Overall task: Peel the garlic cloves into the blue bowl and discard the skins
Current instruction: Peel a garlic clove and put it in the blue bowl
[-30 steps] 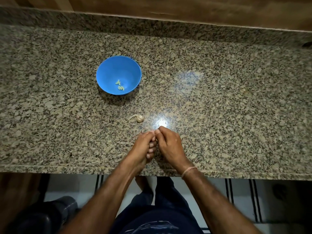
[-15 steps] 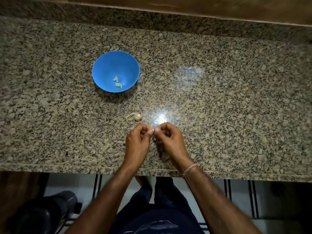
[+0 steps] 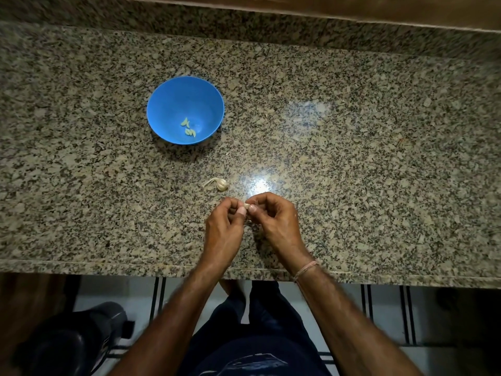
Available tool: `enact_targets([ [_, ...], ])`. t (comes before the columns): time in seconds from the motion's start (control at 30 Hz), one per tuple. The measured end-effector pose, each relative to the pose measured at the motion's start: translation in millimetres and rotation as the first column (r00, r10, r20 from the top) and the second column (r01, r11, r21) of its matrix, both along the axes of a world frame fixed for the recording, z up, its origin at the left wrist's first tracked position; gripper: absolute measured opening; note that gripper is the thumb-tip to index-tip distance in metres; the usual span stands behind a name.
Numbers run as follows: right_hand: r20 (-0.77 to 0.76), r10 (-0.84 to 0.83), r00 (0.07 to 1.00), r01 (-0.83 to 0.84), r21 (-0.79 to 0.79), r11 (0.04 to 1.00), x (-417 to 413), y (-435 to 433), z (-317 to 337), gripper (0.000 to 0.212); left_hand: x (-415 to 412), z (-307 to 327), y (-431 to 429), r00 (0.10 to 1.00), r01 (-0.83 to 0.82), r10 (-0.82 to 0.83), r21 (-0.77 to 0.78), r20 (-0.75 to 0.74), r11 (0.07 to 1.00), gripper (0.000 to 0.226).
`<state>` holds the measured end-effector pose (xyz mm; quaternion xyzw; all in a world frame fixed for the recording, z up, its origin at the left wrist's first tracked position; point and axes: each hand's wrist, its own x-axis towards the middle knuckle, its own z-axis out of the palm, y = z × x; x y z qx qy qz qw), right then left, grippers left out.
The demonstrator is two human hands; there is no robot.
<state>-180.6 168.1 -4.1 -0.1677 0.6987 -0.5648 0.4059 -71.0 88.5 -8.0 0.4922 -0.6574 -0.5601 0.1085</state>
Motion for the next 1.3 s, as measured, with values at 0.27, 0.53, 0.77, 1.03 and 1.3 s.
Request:
enact_targets([
  [0.27,0.407,-0.174,0.897,0.189,0.003,0.982,1,1,0,0.012,-1,4,-2,0.992,0.079,-0.054,-0.215,0.117,0.973,0.015],
  [0.53,0.350,-0.091,0.932,0.068,0.077,0.995,-4,2,2,0.018,-6,11,-9,0.999,-0.010,0.006,-0.116,-0.038,0.993,0.006],
  [0.77,-0.634,0.325,0.702,-0.131,0.334,0.933,-10,5,-4,0.024,-1,6,-12,0.995,-0.075,0.085,-0.182,0.047,0.980,0.025],
  [1.03,-0.345,0.129,0.930,-0.108,0.080,0.991,-3,-1,-1,0.010,-8,1,-11,0.998,-0.044,0.044,-0.002,0.050,0.999,0.032],
  [1.3,-0.341,0.132,0.931,-0.078,0.168,0.983,8,-6,-1,0.032,-14,1,9,1.000,-0.022,0.022,0.054,0.003,0.998,0.042],
])
